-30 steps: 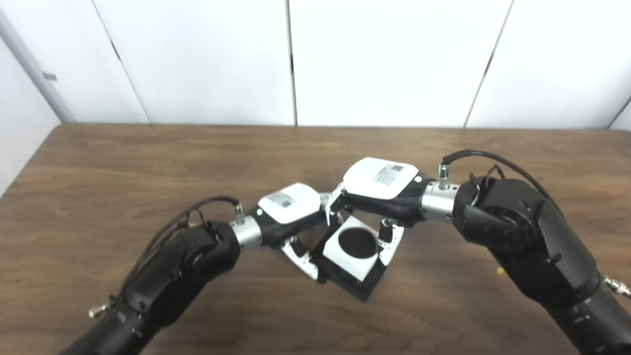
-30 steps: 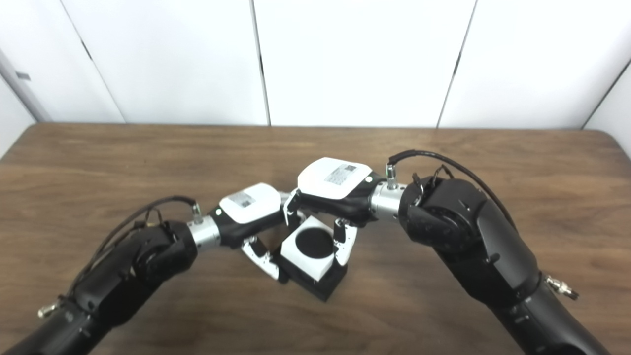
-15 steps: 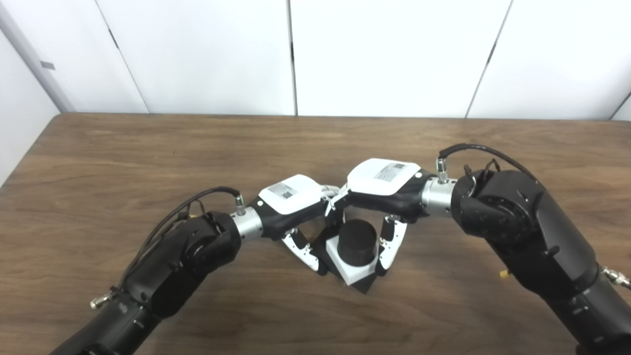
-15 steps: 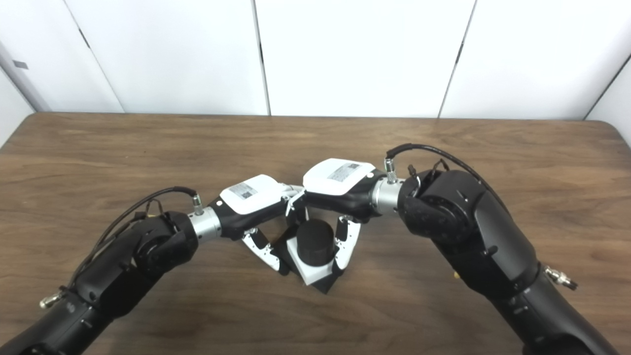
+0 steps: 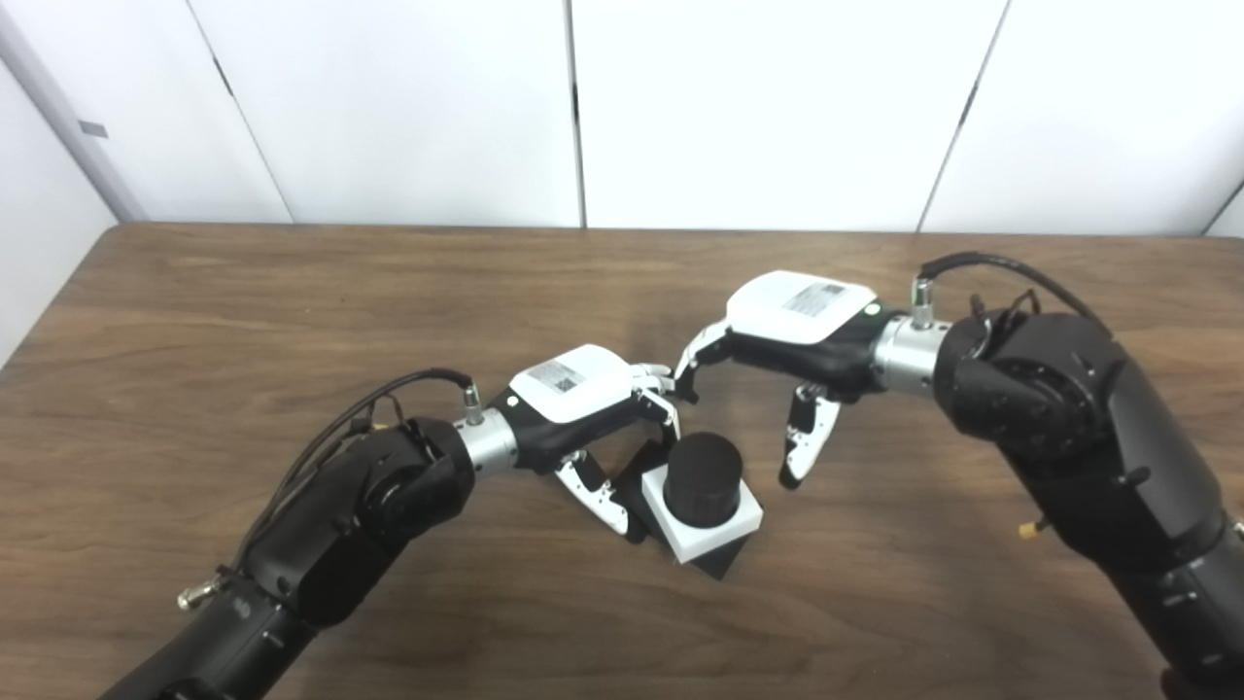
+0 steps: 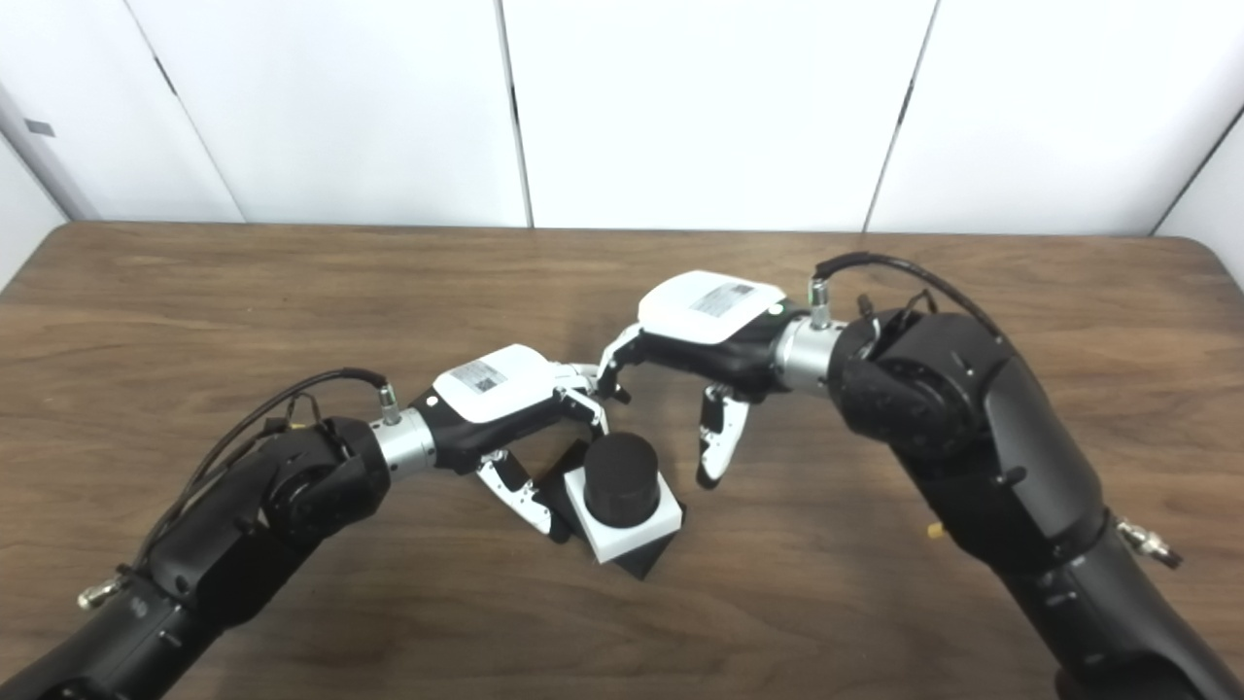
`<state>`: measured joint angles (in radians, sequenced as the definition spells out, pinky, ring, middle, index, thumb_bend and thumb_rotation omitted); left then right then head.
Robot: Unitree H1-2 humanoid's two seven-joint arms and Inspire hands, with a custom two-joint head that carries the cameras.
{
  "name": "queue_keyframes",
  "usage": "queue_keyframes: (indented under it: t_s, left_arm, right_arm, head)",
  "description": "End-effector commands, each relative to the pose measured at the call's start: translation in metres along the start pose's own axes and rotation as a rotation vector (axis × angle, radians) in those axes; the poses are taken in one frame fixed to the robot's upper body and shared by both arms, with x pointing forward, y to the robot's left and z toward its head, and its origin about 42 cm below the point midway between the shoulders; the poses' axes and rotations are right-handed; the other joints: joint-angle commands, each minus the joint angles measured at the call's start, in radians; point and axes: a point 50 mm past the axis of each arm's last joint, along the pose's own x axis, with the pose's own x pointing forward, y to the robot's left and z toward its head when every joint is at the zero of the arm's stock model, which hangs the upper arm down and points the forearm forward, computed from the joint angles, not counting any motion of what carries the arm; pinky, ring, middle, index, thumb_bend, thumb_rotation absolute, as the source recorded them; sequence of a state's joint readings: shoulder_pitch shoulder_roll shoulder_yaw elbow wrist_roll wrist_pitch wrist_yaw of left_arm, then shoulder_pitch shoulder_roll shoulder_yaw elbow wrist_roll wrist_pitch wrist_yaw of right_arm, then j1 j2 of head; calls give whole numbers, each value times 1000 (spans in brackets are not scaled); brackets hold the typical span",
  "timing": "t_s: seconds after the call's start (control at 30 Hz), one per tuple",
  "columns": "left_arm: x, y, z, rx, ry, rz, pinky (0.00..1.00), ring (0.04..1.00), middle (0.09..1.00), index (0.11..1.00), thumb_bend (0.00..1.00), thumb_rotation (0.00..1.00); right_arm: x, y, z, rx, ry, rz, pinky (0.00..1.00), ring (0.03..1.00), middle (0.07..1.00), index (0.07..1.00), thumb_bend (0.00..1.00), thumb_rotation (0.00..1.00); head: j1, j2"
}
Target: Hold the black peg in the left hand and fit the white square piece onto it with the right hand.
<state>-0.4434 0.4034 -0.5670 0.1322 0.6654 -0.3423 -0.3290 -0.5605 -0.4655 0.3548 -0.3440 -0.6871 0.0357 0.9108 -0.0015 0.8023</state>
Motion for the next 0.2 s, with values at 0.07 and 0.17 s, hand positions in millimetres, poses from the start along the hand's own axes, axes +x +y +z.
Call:
queue_keyframes:
  t_s: [0.07,0.17]
  left_arm:
    - [0,-15,3,23,-2,-85,868,935,900,489,525,64]
    - [0,-15,2,18,-1,-81,874,932,897,489,525,63]
  right_arm:
    - [-19,-32,-11,5,35,-118,678,786,814,733,872,75]
    - [-30,-28,-21,76,68,-150,635,780,814,739,847,87]
  head:
    - [-5,-1]
    - [-11,-1]
